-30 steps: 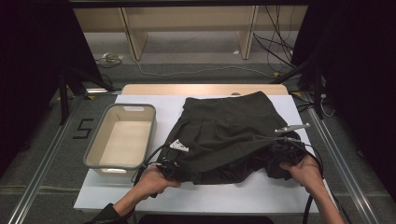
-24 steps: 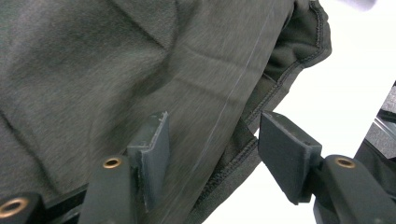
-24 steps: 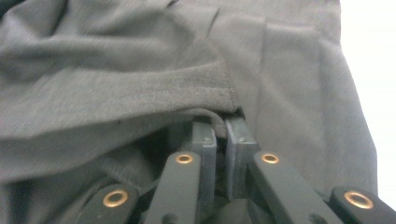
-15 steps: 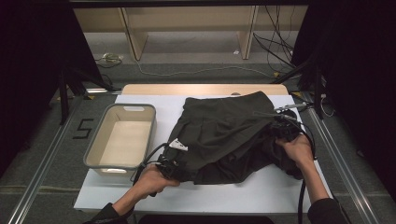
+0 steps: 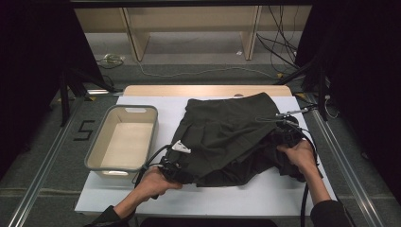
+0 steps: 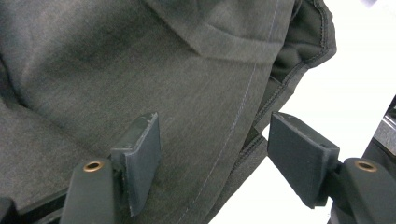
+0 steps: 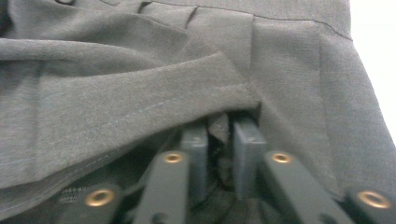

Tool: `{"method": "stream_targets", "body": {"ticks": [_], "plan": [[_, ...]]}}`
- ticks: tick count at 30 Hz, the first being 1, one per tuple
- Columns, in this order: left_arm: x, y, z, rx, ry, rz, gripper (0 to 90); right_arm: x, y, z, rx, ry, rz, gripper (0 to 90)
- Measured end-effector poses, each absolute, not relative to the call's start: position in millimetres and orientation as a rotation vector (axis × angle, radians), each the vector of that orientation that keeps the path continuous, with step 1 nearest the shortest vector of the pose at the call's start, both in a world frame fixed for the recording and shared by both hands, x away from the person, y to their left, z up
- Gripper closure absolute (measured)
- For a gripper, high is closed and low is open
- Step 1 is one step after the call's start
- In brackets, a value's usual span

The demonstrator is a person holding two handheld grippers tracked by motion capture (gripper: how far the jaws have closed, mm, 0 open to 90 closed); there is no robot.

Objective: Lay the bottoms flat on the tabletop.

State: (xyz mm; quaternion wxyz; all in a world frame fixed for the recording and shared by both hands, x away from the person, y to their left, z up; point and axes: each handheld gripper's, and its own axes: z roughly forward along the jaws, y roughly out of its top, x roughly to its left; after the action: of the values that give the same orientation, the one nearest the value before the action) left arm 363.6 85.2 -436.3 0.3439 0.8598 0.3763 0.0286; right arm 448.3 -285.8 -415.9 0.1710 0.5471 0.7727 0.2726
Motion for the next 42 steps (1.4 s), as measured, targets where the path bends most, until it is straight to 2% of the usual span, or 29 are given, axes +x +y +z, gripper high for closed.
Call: {"method": "stream_targets", "body": {"ticks": [5,10,15,24,32,34,35,36,38,40,42], "plan": [[364,86,-435,2.233,0.979,0.080,33.6,432,-292,-402,1.554,2.229,0.868,45.5],[363,86,-434,2.226,0.981,0.082,33.4,406,-291,-384,1.512,2.262,0.959,34.0],[363,87,-433,2.228,0.976,0.084,33.1,379,-290,-381,1.503,2.259,0.957,28.3],[363,91,-431,2.216,0.979,0.092,32.3,346,-305,-403,1.544,2.232,0.879,19.4],[362,90,-432,2.222,0.980,0.079,32.0,348,-300,-428,1.600,2.258,0.758,17.5],[363,87,-434,2.227,0.978,0.070,32.0,356,-298,-435,1.611,2.257,0.697,21.6],[363,86,-434,2.234,0.975,0.070,32.0,360,-298,-438,1.603,2.261,0.666,29.8],[362,85,-434,2.235,0.972,0.071,32.0,365,-297,-443,1.587,2.263,0.612,42.8],[361,85,-434,2.243,0.961,0.073,32.0,372,-298,-447,1.575,2.266,0.555,63.0],[362,86,-435,2.238,0.971,0.075,32.0,375,-300,-446,1.552,2.249,0.515,76.7],[363,88,-435,2.235,0.977,0.077,32.0,378,-305,-441,1.538,2.225,0.517,82.7]]}}
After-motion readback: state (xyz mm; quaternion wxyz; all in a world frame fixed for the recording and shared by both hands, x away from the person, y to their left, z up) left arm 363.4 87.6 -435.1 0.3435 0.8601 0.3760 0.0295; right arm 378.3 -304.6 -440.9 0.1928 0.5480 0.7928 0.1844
